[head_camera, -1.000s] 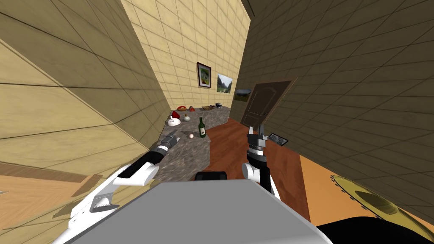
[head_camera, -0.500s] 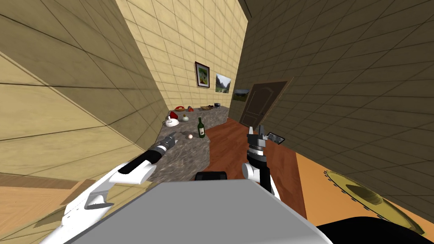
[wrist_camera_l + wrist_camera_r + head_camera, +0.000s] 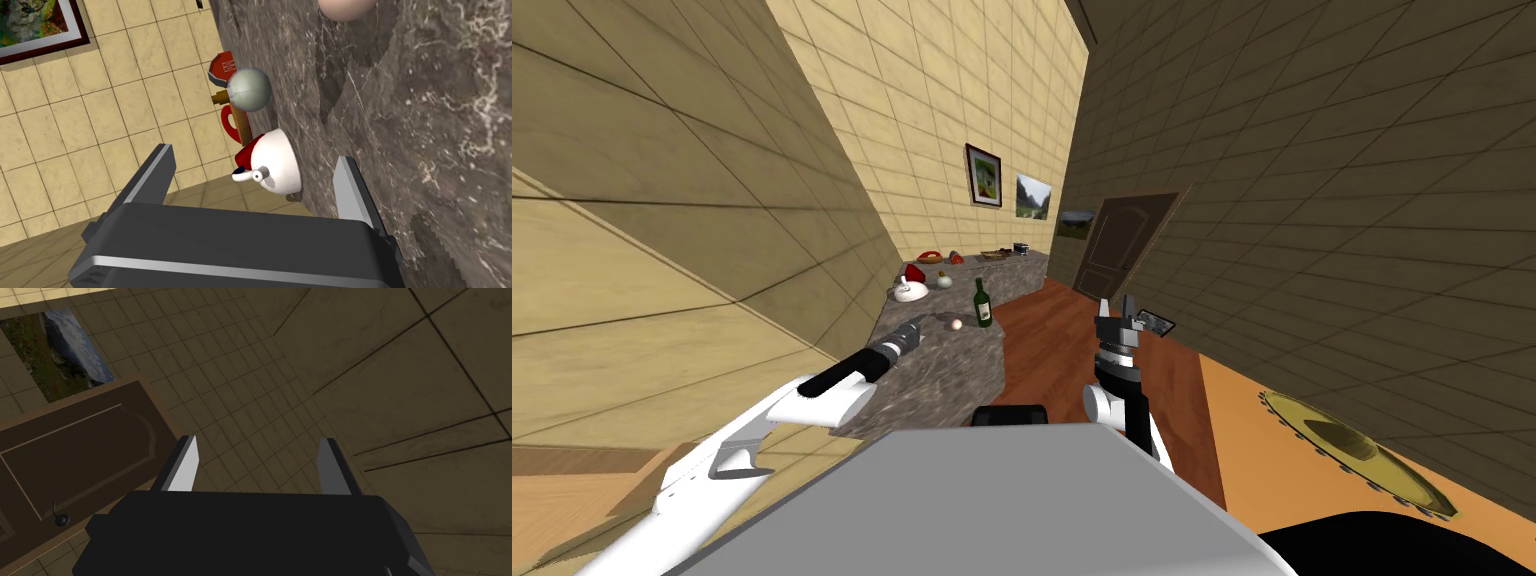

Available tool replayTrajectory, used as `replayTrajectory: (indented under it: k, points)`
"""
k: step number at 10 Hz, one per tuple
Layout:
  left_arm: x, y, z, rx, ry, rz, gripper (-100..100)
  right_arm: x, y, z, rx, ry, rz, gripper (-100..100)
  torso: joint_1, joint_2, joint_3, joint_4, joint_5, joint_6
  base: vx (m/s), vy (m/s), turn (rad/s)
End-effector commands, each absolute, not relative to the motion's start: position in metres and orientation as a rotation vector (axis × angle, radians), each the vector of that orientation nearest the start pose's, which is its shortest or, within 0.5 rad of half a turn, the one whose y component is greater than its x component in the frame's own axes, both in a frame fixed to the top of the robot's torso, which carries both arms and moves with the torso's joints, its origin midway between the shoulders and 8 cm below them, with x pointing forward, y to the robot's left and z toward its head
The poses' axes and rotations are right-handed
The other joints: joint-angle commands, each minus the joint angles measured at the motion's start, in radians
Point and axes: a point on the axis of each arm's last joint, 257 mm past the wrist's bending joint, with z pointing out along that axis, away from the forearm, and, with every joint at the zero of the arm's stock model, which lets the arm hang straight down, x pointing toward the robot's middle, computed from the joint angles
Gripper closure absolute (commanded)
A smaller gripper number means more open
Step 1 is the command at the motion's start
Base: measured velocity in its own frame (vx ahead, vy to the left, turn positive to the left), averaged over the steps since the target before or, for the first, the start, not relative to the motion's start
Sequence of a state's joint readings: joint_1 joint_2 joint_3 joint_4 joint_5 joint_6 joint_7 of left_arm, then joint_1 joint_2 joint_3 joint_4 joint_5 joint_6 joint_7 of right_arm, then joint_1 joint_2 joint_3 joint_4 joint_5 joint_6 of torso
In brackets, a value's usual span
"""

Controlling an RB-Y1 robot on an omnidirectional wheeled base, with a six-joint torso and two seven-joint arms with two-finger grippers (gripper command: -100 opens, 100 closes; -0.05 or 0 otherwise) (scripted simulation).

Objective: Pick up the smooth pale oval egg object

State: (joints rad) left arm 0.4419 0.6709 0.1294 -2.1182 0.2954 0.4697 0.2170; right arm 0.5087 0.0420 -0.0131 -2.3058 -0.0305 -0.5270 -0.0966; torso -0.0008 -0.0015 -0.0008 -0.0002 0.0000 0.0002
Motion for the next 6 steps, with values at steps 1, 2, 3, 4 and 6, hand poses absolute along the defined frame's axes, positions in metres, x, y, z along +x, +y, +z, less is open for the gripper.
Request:
replayTrajectory:
  k: [1,2,3,4,6]
  points:
    - [0.413,0.416,-0.218,-1.357,1.524,-0.796,-100,0.331,-0.291,0.038,0.699,0.497,1.402,0,0.000,0.000,0.000,0.000,0.000,0.000,0.013,-0.008,-0.040]
    - [0.412,0.427,-0.223,-1.367,1.549,-0.746,-100,0.331,-0.291,0.038,0.699,0.497,1.402,0,0.000,0.000,0.000,0.000,0.000,-0.001,0.016,-0.018,-0.074]
    - [0.411,0.428,-0.226,-1.377,1.554,-0.735,-100,0.331,-0.291,0.038,0.699,0.497,1.402,0,-0.001,0.000,0.000,0.000,0.000,0.000,0.016,-0.014,-0.048]
    - [0.410,0.440,-0.231,-1.388,1.579,-0.683,-100,0.331,-0.291,0.038,0.699,0.497,1.402,0,-0.001,0.000,0.000,0.000,0.000,0.000,0.024,-0.017,-0.092]
    - [0.406,0.453,-0.239,-1.410,1.608,-0.616,-100,0.331,-0.291,0.038,0.699,0.497,1.402,0,-0.001,0.000,0.000,0.000,0.000,-0.001,0.018,-0.019,-0.052]
